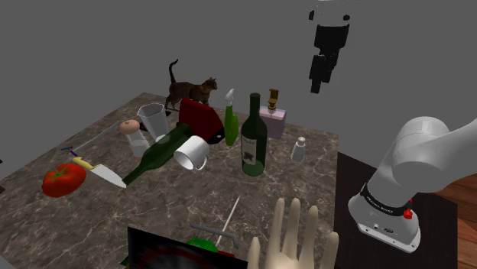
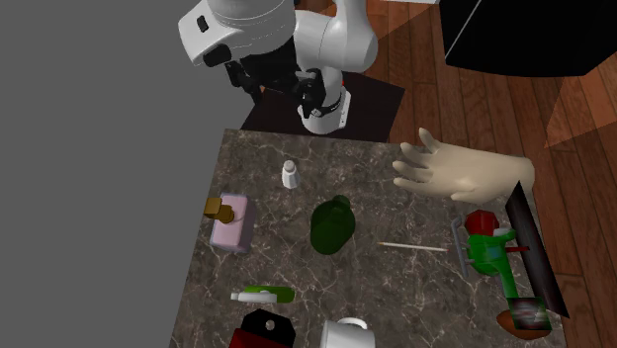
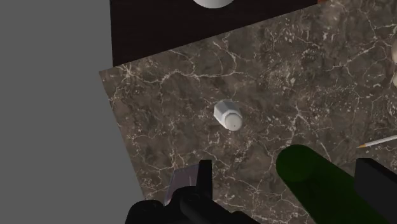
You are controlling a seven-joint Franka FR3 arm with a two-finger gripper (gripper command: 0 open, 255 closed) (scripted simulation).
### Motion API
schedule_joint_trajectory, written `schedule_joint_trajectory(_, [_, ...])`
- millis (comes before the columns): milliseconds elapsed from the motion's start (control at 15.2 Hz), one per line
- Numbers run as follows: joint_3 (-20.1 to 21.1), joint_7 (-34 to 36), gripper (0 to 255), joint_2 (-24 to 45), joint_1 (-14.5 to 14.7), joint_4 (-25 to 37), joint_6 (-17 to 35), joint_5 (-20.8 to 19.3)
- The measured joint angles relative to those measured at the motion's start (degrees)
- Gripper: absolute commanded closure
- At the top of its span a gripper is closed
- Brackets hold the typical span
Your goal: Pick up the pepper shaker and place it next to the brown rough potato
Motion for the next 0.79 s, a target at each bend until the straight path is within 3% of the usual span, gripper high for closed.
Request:
schedule_joint_trajectory(264, [0.4, 0.8, 0, -2.6, -0.3, -5.5, 4.0, 0.2])
schedule_joint_trajectory(792, [2.0, 3.3, 0, -7.4, -1.3, -24.6, 22.7, 1.0])
